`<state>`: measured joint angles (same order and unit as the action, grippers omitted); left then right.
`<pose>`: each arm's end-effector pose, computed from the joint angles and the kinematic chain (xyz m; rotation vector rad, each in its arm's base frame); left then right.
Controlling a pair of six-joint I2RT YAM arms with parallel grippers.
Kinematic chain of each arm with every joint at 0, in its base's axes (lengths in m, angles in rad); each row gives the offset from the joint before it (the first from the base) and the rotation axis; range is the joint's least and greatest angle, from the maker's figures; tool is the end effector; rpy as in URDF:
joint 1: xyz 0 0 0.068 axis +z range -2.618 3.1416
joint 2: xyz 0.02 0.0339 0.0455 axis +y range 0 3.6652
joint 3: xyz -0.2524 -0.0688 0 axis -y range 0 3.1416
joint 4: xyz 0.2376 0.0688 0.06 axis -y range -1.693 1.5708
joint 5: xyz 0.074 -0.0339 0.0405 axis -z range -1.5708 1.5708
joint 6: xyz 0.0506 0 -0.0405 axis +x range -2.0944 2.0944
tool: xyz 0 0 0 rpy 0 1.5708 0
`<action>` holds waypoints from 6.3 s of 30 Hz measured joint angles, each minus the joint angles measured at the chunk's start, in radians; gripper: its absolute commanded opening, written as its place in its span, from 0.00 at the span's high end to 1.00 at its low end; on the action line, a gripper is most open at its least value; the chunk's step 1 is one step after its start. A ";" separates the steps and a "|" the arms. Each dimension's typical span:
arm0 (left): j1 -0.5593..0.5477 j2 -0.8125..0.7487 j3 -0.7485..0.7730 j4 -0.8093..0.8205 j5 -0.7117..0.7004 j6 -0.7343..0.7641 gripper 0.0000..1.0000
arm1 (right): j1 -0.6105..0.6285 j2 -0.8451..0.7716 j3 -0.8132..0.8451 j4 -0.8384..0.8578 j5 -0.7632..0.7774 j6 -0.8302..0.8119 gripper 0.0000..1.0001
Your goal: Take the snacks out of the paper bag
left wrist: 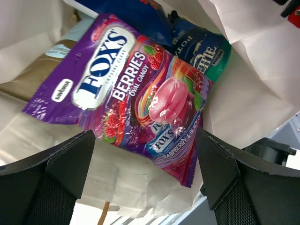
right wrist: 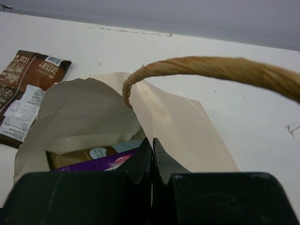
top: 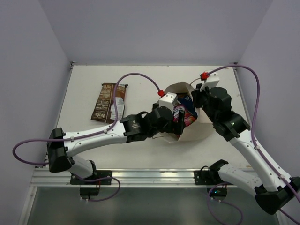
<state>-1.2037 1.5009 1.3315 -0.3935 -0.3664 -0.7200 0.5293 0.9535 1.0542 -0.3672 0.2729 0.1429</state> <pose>0.1423 -0.3194 0.3197 0.3053 2.1656 -0.7535 0.1991 0.1007 0.3706 -0.1624 1.8257 0.2228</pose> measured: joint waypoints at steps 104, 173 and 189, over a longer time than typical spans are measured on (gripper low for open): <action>0.533 -0.286 0.002 -0.031 -0.047 0.165 1.00 | -0.007 -0.045 -0.079 0.021 0.087 0.014 1.00; 0.037 0.233 -0.105 0.226 -0.161 -0.355 0.72 | -0.009 -0.099 -0.108 0.001 -0.038 0.034 1.00; 0.053 0.007 -0.091 0.150 -0.111 -0.249 1.00 | -0.009 -0.086 -0.140 0.036 -0.003 0.067 1.00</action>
<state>-1.1511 1.5082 1.2404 -0.2436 -0.4774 -0.9695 0.5201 0.8677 0.9138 -0.3313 0.2695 0.2100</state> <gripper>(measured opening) 0.036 0.023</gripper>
